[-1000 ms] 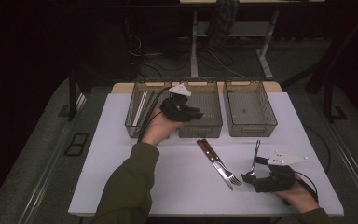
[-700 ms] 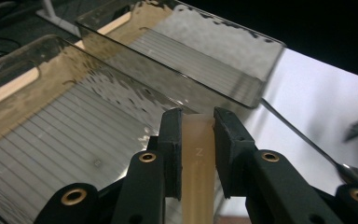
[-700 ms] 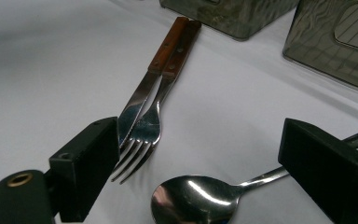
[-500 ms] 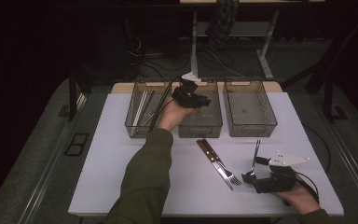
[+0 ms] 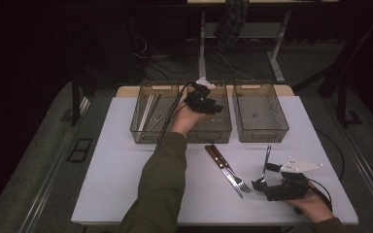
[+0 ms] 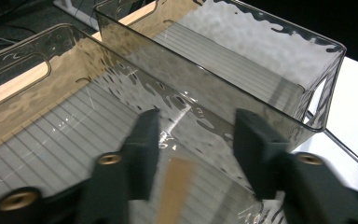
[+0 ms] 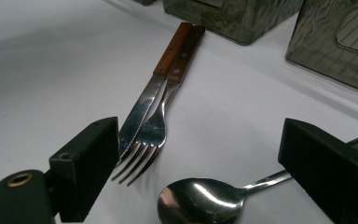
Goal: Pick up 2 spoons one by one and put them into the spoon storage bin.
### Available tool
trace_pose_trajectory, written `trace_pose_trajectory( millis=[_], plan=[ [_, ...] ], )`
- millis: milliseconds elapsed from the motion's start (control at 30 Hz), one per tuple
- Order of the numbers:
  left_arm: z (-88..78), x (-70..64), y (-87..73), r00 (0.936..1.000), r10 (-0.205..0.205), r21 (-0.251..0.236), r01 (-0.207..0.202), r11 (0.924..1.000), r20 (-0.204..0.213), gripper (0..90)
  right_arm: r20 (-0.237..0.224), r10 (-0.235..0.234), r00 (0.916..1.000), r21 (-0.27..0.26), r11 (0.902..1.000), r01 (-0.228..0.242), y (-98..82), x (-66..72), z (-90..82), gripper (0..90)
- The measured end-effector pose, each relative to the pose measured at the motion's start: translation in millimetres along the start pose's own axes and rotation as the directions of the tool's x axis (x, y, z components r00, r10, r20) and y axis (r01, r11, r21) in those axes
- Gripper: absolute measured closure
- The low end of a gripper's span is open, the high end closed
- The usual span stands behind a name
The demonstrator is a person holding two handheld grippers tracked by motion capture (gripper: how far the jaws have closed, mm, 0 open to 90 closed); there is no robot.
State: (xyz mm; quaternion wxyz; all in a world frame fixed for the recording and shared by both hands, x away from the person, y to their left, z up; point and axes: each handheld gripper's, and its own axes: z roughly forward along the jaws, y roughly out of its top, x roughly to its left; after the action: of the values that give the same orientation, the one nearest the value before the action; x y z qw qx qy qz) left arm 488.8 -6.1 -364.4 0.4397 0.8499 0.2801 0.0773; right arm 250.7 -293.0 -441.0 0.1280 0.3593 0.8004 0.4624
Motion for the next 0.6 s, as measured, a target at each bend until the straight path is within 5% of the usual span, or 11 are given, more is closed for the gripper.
trace_pose_trajectory(
  millis=[600],
  plan=[
    [-39.0,-18.2,-13.8,0.9976,0.032,-0.047,-0.029,0.9985,0.062,23.4,0.008,0.005,1.0000,0.007,1.0000,-0.005,-1.0,-2.1,1.1,12.3]
  ],
)
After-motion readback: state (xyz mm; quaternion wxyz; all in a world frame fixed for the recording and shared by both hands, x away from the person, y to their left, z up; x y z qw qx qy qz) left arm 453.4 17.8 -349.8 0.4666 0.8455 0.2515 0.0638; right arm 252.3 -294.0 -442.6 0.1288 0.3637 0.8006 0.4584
